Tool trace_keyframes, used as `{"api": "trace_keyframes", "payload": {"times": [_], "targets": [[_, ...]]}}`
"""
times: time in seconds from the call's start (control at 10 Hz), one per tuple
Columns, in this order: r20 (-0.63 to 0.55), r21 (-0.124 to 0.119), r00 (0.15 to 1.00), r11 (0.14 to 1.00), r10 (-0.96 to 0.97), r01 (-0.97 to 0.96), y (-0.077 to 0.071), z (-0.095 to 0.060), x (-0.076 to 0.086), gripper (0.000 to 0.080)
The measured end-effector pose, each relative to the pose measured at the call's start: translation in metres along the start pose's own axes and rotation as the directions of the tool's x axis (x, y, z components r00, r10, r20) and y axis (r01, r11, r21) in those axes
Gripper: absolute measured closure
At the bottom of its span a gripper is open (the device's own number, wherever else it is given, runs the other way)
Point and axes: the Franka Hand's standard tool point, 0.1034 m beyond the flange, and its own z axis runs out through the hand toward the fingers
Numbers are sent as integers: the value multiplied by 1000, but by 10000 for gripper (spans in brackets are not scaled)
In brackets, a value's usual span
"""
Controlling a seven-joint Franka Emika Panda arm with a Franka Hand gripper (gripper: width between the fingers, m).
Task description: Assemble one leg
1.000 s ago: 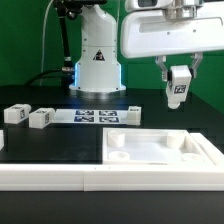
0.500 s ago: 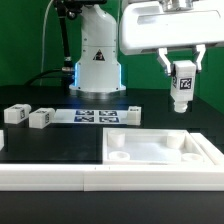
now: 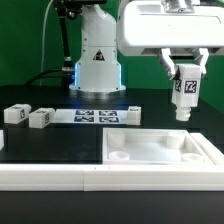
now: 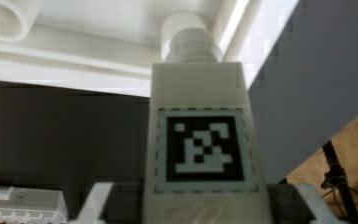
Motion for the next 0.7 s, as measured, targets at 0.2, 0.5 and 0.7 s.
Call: {"api": "trace_keyframes", "payload": {"times": [0.2,0.5,0.7], "targets": [[1,0,1000,1000,-14,14,1,5,4,506],[3,0,1000,1000,-13,13,1,7,2,506],[5,-1,1000,1000,-7,7,6,27,3,506]]}}
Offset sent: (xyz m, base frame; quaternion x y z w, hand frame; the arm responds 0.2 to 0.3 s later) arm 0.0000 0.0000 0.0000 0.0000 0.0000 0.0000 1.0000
